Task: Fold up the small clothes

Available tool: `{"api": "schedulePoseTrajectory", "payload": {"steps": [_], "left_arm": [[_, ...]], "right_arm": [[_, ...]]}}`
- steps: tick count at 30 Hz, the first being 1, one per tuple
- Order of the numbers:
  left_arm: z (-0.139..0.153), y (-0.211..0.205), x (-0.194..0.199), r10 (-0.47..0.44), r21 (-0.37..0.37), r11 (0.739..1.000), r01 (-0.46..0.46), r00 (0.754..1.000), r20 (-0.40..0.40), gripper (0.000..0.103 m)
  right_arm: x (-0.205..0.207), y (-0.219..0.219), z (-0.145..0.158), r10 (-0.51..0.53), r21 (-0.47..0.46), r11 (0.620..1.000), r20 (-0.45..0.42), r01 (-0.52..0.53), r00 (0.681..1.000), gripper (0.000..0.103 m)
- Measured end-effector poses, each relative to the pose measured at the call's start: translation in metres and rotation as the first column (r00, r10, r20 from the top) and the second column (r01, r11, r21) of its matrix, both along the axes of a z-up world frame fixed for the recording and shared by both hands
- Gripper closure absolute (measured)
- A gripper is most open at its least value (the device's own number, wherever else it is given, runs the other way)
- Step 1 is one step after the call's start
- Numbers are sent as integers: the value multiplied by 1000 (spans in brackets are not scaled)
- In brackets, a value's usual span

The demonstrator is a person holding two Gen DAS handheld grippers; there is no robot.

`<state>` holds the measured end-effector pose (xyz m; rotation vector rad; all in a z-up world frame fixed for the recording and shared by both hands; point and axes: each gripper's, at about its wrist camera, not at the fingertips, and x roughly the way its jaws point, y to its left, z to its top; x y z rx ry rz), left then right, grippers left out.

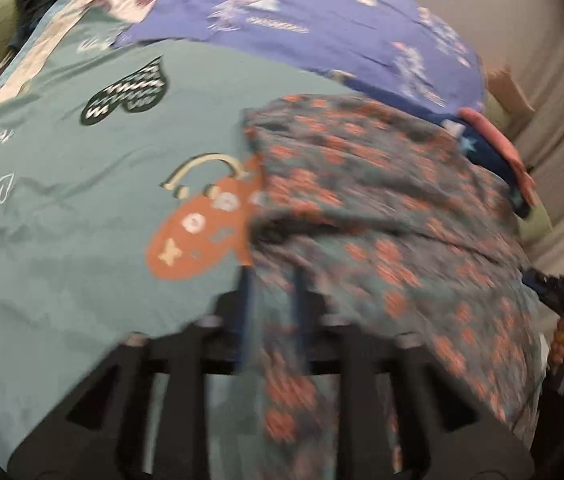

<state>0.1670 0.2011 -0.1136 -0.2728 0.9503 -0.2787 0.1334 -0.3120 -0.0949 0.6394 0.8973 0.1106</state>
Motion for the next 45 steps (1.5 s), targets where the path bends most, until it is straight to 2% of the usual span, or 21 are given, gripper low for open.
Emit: {"api": "schedulePoseTrajectory", "payload": {"steps": [2, 6, 8, 11, 15, 16, 17, 18, 19, 23, 27, 29, 31, 32, 33, 34, 36, 38, 41, 43, 45], "left_arm": [[2, -4, -15, -33, 4, 999, 33, 999, 12, 44], [-7, -8, -20, -27, 68, 997, 28, 1000, -15, 44], [-12, -6, -21, -20, 49, 999, 22, 999, -41, 43], [-31, -8, -28, -22, 79, 996, 31, 992, -123, 37], [-38, 11, -53, -21, -60, 998, 12, 988, -150, 35], [-39, 10, -56, -32, -64, 998, 23, 989, -143, 39], [-39, 7, -58, -55, -62, 997, 48, 991, -124, 60], [-37, 4, -59, -79, -81, 994, 70, 991, -110, 95], [-32, 1, -61, -102, -110, 990, 90, 990, -101, 97], [-6, -7, -83, -119, -67, 991, 115, 992, -46, 98], [23, 8, -113, -140, -125, 982, 142, 990, 22, 98], [32, 8, -124, -153, -46, 987, 154, 988, 35, 97], [38, 11, -123, -109, 67, 992, 106, 993, 40, 96], [40, 14, -121, -84, 99, 992, 79, 995, 44, 89], [44, 20, -116, -45, 128, 991, 38, 998, 52, 79], [49, 24, -112, -4, 136, 991, -6, 998, 70, 75], [64, 25, -104, 47, 121, 991, -62, 992, 121, 64], [79, 10, -93, 20, 112, 993, -39, 986, 166, 62], [94, -36, -71, -89, 96, 993, 71, 976, 200, 48], [98, -81, -57, -179, 100, 982, 162, 964, 197, 48], [100, -124, -39, -261, 115, 963, 242, 946, 193, 47]], "right_arm": [[-16, -6, 1, 7, 1, 1000, 3, -7, 1000, 71], [-32, -13, -10, 0, -20, 1000, -40, 0, 999, 70], [-35, -19, -18, -8, 42, 999, -54, 11, 999, 70], [-48, -14, -26, 35, 107, 994, -59, -29, 998, 57], [-70, 6, -26, 130, 54, 990, -35, -128, 991, 56], [-71, 10, -26, 140, 40, 990, -32, -139, 990, 61], [-70, 12, -27, 146, 28, 989, -31, -145, 989, 75], [-68, 15, -27, 158, 26, 987, -38, -157, 987, 99], [-65, 17, -29, 162, 52, 986, -46, -159, 986, 100], [-82, 15, -11, 148, 67, 987, 9, -148, 989, 101], [-115, -8, 3, 123, 149, 980, 54, -130, 991, 101], [-126, -12, 4, 139, 147, 979, 42, -144, 989, 101], [-130, -16, 1, 119, 117, 986, 11, -120, 993, 96], [-131, -24, -1, 98, 112, 989, 5, -98, 995, 93], [-131, -36, -4, 49, 124, 991, 6, -50, 999, 82], [-130, -50, -7, -13, 146, 989, 9, 12, 1000, 71], [-131, -77, -13, -140, 195, 971, 13, 135, 990, 63], [-134, -118, -27, -319, 271, 911, -17, 312, 947, 63], [-141, -176, -54, -536, 354, 770, -93, 531, 839, 62], [-139, -209, -72, -609, 383, 692, -145, 612, 780, 60], [-133, -223, -84, -627, 393, 662, -177, 639, 759, 58]]}}
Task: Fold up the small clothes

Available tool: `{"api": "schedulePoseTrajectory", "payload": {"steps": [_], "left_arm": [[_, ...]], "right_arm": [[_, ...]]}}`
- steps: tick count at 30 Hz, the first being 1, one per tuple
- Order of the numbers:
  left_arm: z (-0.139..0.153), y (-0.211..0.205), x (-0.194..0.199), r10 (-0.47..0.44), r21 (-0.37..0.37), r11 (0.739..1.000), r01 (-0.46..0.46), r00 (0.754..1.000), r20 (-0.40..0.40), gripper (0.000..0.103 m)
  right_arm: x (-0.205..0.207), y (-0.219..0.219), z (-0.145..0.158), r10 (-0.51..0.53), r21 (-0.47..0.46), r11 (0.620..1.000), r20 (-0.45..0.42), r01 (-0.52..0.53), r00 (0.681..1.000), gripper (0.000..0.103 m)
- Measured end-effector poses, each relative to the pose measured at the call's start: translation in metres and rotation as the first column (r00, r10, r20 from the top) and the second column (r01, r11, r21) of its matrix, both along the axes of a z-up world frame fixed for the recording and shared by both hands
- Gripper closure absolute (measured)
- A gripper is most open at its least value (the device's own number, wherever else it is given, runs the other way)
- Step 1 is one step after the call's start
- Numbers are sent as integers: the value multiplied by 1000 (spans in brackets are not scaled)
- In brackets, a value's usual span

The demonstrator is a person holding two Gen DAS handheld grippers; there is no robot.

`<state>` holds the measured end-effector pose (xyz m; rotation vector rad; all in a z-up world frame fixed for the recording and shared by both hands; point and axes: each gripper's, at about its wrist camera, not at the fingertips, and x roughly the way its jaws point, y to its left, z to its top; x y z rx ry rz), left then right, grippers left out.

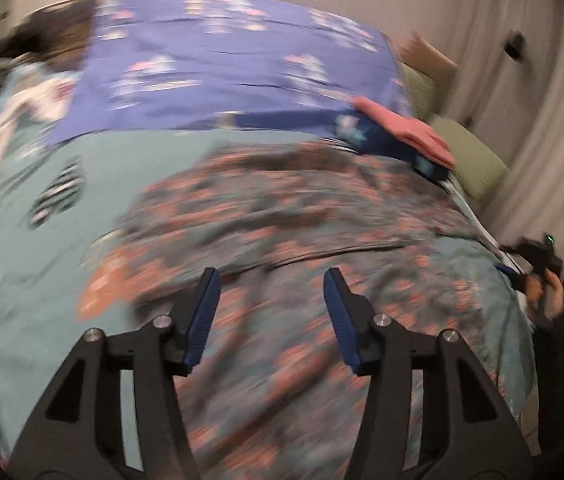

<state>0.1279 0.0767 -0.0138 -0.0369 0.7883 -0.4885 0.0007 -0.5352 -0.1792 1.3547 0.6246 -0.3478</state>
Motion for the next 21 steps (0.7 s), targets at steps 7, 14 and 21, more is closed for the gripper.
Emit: {"api": "schedulePoseTrajectory", "payload": {"steps": [7, 14, 21], "left_arm": [[-20, -134, 42, -204, 21, 978, 206, 975, -84, 41], [-59, -189, 49, -252, 16, 966, 259, 952, -176, 41], [-50, -141, 57, -165, -50, 986, 159, 973, -159, 41]], "right_arm": [[27, -40, -19, -124, 39, 992, 32, 123, 992, 43], [38, -75, -36, -173, 30, 984, -1, 173, 985, 99], [64, -27, 66, 38, -211, 977, 207, 6, 978, 99]]}}
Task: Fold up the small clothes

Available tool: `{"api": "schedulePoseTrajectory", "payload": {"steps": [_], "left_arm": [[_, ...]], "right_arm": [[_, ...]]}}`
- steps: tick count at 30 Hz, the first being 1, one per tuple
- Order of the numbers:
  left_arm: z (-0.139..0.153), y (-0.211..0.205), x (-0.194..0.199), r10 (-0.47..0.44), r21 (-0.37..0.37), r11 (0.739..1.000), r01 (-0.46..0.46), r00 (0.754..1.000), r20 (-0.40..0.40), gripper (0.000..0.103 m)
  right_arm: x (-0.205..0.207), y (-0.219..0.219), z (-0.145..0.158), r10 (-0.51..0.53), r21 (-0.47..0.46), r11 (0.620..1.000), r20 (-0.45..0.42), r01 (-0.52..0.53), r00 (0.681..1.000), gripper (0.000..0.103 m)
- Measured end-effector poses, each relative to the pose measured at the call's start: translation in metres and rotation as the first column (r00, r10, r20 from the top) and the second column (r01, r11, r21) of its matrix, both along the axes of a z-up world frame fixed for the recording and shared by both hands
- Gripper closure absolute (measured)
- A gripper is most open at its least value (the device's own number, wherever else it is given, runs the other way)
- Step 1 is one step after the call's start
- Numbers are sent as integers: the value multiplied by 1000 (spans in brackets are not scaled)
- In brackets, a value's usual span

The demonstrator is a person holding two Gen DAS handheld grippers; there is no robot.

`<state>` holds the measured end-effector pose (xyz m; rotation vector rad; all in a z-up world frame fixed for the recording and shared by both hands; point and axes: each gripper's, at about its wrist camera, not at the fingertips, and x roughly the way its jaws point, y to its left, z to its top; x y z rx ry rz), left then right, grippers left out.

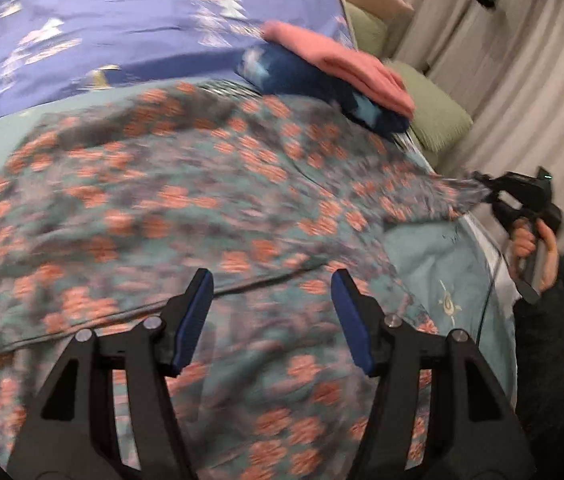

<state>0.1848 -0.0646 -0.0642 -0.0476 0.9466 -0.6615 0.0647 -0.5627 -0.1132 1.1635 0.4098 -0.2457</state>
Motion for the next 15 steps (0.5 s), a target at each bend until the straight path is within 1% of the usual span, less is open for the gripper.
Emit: {"api": "schedulePoseTrajectory", "payload": {"steps": [1, 3, 4, 6, 8, 9, 10, 12, 13, 14, 15], "left_arm": [[2, 13, 3, 33, -11, 999, -33, 999, 2, 41], [7, 42, 4, 103, -30, 994, -103, 995, 15, 40], [10, 57, 4, 139, -37, 990, -138, 990, 25, 40], [14, 90, 3, 219, -47, 975, -217, 975, 44, 38], [16, 121, 1, 278, -58, 960, -275, 960, 46, 37], [16, 136, 0, 308, -61, 950, -305, 950, 44, 37], [15, 149, 0, 345, -62, 938, -342, 938, 44, 37], [13, 174, -4, 390, -72, 919, -387, 921, 31, 36], [11, 184, -5, 402, -80, 913, -400, 915, 18, 36], [9, 191, -6, 410, -87, 909, -408, 912, 5, 35], [6, 199, -6, 418, -90, 904, -417, 908, -7, 35]], "right_arm": [[12, 24, 32, 65, -77, 995, 44, -62, 997, 99], [30, 62, 71, 164, -180, 973, 86, -147, 983, 99], [44, 96, 99, 244, -267, 941, 104, -209, 964, 99], [63, 151, 130, 366, -378, 875, 110, -301, 924, 98], [87, 216, 151, 506, -461, 785, 94, -413, 857, 98], [99, 248, 156, 573, -487, 737, 83, -468, 816, 98], [113, 289, 156, 648, -511, 673, 58, -535, 760, 98], [130, 335, 149, 713, -535, 596, 10, -599, 701, 98], [141, 369, 138, 752, -533, 543, -37, -649, 658, 98], [147, 382, 131, 768, -522, 521, -57, -675, 638, 98], [155, 401, 118, 792, -497, 491, -88, -716, 604, 98]]}}
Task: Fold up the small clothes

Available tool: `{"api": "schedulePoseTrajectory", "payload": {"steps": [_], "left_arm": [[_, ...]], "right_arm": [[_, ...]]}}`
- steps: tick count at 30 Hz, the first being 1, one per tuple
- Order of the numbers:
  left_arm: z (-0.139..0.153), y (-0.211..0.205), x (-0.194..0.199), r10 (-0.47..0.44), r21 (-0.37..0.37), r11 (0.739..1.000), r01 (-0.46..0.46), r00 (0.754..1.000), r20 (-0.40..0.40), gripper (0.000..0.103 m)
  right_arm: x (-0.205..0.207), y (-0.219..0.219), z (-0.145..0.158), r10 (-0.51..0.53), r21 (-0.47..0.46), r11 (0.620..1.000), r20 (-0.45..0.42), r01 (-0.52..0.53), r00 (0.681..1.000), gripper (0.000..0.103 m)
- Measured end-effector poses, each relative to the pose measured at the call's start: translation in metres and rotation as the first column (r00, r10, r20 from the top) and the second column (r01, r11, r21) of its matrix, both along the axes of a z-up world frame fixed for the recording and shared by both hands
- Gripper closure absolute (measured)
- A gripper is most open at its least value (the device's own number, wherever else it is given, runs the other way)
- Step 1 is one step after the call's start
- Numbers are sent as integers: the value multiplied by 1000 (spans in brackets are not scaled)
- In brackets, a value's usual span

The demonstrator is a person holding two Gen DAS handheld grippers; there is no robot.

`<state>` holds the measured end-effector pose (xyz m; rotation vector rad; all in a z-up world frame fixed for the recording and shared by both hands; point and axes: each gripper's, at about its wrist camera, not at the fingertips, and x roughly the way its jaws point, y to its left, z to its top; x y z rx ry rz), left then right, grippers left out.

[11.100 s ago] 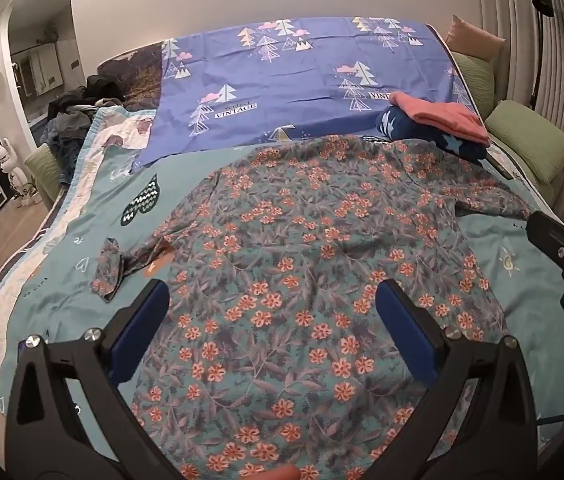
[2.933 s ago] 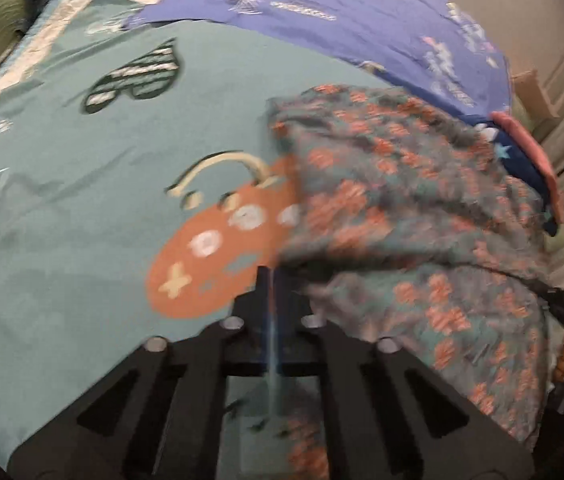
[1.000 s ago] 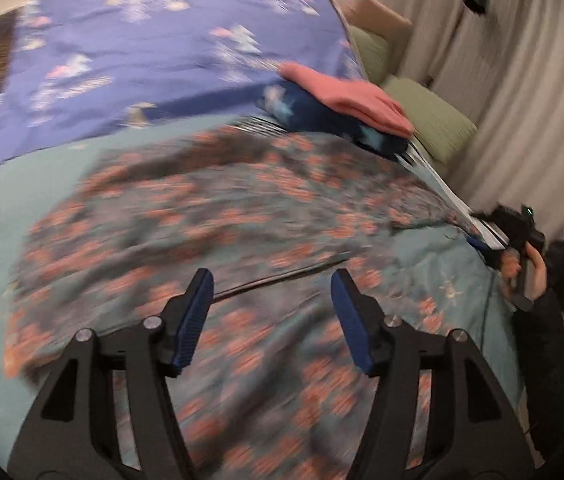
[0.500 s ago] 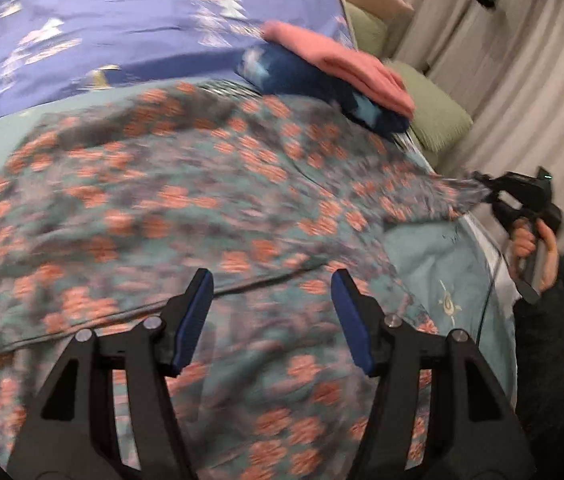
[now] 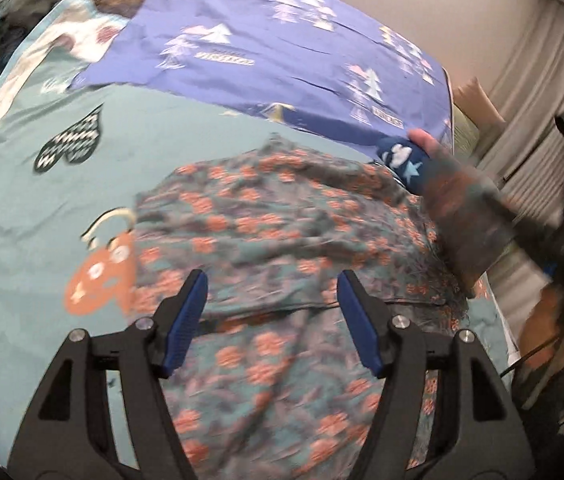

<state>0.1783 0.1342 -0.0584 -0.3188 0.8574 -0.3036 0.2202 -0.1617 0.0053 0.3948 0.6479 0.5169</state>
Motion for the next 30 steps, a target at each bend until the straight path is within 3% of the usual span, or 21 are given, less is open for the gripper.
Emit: {"api": "schedulePoseTrajectory", "payload": {"steps": [5, 8, 12, 18, 21, 26, 28, 30], "left_arm": [[-20, 14, 1, -7, -39, 999, 5, 999, -42, 35], [-28, 6, 4, -55, -65, 997, 51, 996, -63, 35], [-35, -22, 9, -151, -91, 986, 143, 985, -88, 34], [-42, -60, 15, -235, -66, 971, 229, 966, -105, 32], [-35, -60, 10, -208, -45, 978, 206, 976, -65, 32], [-18, -22, -7, -98, -19, 995, 98, 995, -4, 32], [-14, -1, -10, -51, -29, 998, 51, 999, -2, 31], [-12, 20, -12, -2, -40, 999, 1, 1000, -4, 30]], "right_arm": [[17, 55, -61, 102, -62, 991, -173, -115, 980, 97], [14, 60, -80, 156, -39, 985, -246, -171, 957, 88], [-4, 49, -81, 194, -31, 977, -266, -210, 944, 68], [-34, 10, -71, 119, -25, 991, -244, -129, 963, 60], [-26, -4, -75, 72, 34, 997, -290, -65, 954, 58], [2, -3, -107, 125, 229, 973, -450, -21, 884, 55], [9, 7, -111, 154, 274, 961, -461, -25, 874, 54], [15, 27, -102, 207, 350, 935, -401, -60, 892, 54]]}}
